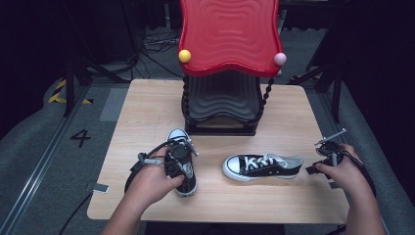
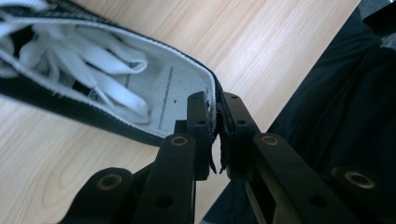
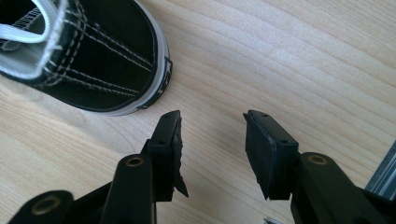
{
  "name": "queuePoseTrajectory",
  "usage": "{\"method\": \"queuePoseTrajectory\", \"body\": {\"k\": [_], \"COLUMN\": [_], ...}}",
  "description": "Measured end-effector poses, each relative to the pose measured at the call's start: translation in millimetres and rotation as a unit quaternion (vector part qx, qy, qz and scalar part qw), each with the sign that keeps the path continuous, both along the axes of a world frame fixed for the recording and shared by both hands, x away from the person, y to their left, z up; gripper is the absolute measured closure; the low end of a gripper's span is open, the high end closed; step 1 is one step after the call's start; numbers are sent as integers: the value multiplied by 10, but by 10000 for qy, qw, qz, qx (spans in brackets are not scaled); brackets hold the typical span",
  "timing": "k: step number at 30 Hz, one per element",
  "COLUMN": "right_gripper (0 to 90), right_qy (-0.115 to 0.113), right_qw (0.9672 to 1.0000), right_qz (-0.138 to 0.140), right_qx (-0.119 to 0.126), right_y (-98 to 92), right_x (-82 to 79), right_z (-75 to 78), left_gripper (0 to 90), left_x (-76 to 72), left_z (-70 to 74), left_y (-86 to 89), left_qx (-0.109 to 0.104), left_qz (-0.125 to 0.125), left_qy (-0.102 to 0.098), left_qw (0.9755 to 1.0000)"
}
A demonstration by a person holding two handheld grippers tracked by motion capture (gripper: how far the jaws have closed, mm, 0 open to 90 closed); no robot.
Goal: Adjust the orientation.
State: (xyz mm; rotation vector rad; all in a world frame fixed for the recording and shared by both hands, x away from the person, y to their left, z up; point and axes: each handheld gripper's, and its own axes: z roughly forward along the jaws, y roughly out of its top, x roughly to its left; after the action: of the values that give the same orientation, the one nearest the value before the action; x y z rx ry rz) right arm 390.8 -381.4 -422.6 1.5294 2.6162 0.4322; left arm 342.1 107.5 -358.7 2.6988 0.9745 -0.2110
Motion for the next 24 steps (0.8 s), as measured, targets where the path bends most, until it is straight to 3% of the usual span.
{"method": "queuePoseTrajectory", "body": {"k": [8,12,16,19,23,24], "right_gripper": [557,554,554,544,532,528], "right_qy": [-47,-127,-122,-148,-239,-282], "right_qw": [10000,9997,9997,9996,9989,9984], "right_qz": [-25,-43,-40,-25,-29,-125], "right_qx": [75,190,221,257,407,471], "right_y": [-24,-35,-33,-32,-70,-106], "right_x": [4,0,3,7,3,-5], "right_z": [-22,-32,-40,-50,-46,-41], "left_gripper": [827,825,824,818,796,754], "left_x": [-48,-39,-37,-20,-20,-29], "left_z": [-25,-72,-85,-122,-131,-115], "left_y": [333,464,542,608,620,618], "left_qx": [117,356,397,598,446,262], "left_qz": [271,502,634,799,853,872], "left_qy": [184,270,299,357,402,444], "left_qw": [9994,9977,9968,9944,9945,9949]}}
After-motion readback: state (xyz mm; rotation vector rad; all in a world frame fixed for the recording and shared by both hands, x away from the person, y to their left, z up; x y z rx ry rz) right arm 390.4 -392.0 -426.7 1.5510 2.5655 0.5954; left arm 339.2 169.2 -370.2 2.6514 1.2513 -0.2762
